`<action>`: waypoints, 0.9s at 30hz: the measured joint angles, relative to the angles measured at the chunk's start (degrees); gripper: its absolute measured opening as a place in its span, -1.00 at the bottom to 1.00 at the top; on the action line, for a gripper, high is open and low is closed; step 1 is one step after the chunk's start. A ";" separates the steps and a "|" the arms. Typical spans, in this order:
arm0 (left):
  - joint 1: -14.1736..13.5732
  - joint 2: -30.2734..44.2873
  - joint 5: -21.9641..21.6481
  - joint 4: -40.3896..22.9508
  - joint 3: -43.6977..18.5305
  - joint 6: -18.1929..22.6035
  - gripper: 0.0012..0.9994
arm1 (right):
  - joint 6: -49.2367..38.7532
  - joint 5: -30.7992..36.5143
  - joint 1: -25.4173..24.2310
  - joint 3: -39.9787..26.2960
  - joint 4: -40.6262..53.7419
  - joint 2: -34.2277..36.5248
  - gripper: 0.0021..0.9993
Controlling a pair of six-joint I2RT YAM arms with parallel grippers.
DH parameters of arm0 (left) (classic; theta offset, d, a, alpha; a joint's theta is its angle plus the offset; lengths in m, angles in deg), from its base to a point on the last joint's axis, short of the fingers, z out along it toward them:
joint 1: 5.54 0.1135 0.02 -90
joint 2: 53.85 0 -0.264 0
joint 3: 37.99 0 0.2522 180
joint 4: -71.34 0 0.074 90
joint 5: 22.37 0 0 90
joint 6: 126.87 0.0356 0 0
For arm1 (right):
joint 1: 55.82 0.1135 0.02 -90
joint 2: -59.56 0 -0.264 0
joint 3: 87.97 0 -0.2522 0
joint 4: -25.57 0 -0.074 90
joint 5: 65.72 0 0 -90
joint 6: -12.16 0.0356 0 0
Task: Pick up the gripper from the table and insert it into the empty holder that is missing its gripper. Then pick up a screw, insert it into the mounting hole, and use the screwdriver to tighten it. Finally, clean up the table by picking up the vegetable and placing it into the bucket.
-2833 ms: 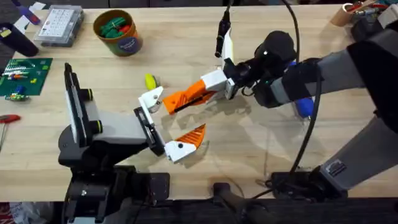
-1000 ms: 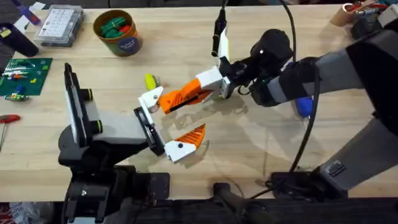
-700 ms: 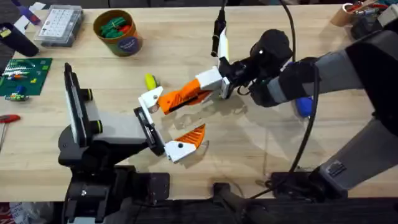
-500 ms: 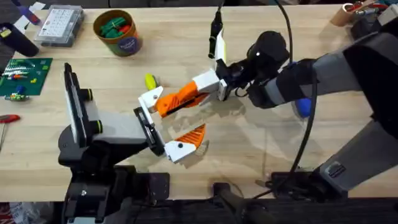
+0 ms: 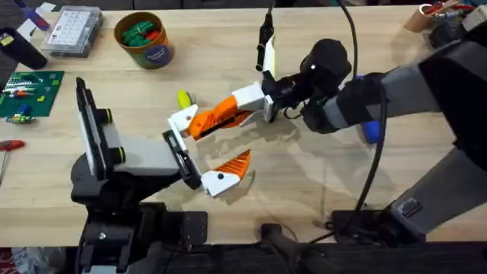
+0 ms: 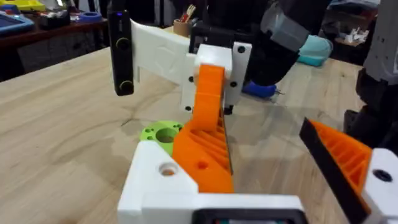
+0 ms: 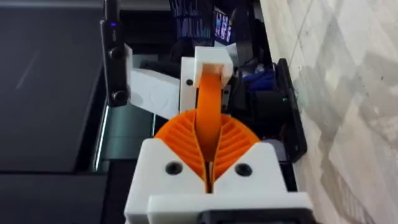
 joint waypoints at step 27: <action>0.15 -0.01 -0.24 0.03 0.00 -0.42 0.98 | -6.39 0.76 1.40 -5.26 14.07 0.00 -0.97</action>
